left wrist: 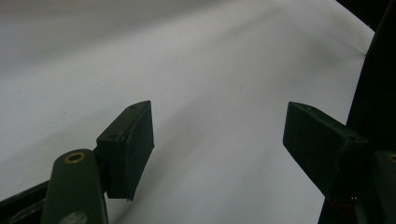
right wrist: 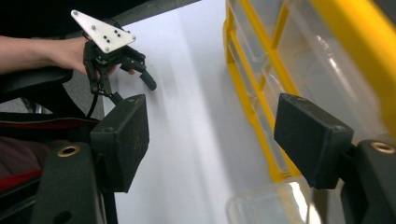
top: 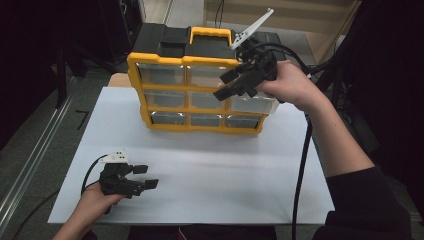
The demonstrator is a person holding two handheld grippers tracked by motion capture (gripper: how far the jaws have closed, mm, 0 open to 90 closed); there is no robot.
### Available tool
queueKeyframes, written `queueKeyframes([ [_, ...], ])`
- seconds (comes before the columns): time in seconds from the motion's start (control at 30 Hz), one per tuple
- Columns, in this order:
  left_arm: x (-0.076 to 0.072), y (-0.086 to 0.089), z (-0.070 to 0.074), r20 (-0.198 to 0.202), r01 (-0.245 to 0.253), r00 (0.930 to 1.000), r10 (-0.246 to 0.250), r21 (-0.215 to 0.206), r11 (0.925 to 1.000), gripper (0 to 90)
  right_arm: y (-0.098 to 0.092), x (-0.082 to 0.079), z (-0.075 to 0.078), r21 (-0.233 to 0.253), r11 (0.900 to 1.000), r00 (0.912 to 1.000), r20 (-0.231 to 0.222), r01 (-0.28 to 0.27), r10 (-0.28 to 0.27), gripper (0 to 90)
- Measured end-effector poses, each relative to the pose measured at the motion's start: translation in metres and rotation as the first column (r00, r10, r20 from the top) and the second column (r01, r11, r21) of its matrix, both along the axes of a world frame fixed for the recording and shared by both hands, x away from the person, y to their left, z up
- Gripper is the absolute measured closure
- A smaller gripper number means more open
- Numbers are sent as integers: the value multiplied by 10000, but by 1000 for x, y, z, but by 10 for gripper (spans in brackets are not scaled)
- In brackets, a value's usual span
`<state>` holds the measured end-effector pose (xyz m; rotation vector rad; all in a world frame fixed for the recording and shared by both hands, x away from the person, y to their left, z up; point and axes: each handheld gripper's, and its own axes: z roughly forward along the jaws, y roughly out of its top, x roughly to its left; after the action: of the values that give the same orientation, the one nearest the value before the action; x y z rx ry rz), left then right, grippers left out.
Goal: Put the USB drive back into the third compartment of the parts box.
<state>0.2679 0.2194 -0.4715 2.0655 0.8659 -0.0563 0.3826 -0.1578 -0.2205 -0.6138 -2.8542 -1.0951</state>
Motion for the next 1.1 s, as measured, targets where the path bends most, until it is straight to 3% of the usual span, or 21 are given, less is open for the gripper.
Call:
queueKeyframes([
  [0.2, 0, -1, 0, 20, 42, 10000, -42, 39, 10000, 260, 10, -15, -10, 151, 9996, 9997, -80, -241, 243, 272],
  [0.3, 0, -1, 0, -12, 68, 10000, -68, 65, 10000, 260, 15, -21, -13, -22, 9996, 9993, -216, -293, 293, 277],
  [0.5, 0, 0, 0, 27, 4, 10000, -4, 30, 10000, 260, 24, -30, -18, 65, 9993, 9992, -100, -374, 375, 285],
  [0.73, 0, 0, 0, 44, 8, 10000, -8, 1, 10000, 260, 31, -43, -32, -145, 9986, 9984, -262, -502, 498, 292],
  [1.1, 0, 0, 1, 21, -1, 10000, 1, -37, 10000, 260, 35, -57, -58, -15, 9970, 9957, -503, -778, 776, 303],
])
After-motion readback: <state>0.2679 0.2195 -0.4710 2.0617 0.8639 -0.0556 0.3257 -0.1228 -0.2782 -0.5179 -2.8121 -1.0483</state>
